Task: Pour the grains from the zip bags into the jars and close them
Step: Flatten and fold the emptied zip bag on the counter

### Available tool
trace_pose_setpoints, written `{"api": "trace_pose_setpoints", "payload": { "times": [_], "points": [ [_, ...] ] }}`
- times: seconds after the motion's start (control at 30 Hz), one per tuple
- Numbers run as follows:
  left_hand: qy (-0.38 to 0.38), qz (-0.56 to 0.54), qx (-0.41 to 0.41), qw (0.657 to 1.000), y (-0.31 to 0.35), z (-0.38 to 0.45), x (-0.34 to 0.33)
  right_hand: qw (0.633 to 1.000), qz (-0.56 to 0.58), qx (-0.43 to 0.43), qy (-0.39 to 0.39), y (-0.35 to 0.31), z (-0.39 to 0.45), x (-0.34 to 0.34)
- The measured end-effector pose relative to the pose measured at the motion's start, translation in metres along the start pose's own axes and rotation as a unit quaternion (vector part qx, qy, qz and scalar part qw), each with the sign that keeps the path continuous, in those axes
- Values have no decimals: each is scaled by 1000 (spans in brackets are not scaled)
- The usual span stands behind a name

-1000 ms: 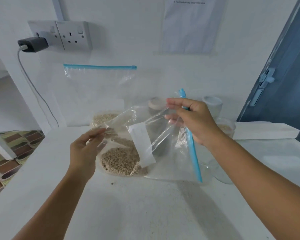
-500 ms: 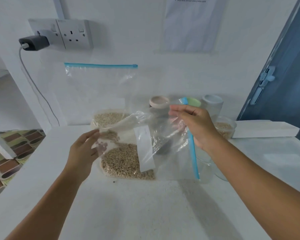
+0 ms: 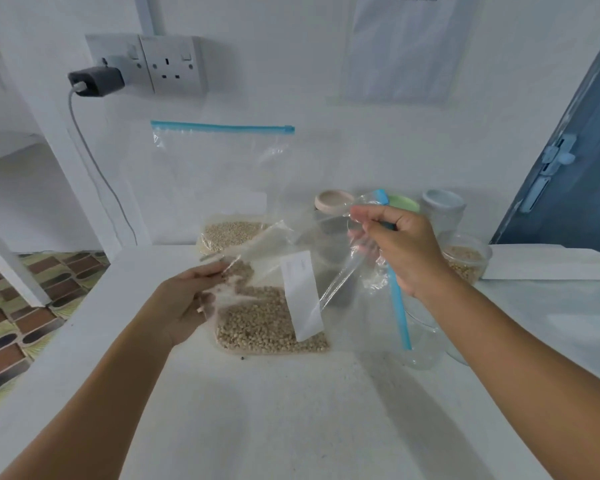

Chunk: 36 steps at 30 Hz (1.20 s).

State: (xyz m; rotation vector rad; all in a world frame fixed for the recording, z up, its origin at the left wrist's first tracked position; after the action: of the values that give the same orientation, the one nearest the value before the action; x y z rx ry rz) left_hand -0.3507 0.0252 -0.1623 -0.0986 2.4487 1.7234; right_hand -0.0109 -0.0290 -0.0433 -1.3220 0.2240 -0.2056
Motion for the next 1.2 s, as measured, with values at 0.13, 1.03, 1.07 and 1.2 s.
{"api": "trace_pose_setpoints", "payload": {
  "times": [0.13, 1.03, 1.07, 1.2],
  "points": [
    [26, 16, -70, 997, 29, -16, 13, 999, 41, -24, 6, 4, -3, 2],
    [76, 39, -240, 967, 58, -21, 4, 994, 61, -11, 88, 1, 3, 18],
    [72, 44, -239, 967, 59, -20, 2, 993, 65, -10, 93, 1, 4, 19],
    [54, 37, -220, 973, 57, -22, -3, 994, 55, 1, 91, 5, 4, 18]
  ]
}}
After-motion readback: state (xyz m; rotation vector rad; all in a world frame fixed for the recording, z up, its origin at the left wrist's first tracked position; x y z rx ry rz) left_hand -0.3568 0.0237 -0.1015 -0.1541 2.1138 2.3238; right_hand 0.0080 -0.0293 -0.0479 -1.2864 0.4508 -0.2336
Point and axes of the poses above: each hand's wrist, its own z-axis towards the middle knuckle, its own x-axis out of the back of the hand, y = z × x, the point moved 7 cm from there along z, towards the middle knuckle, and after that the axes turned 7 degrees about z, right-handed, at the moved point
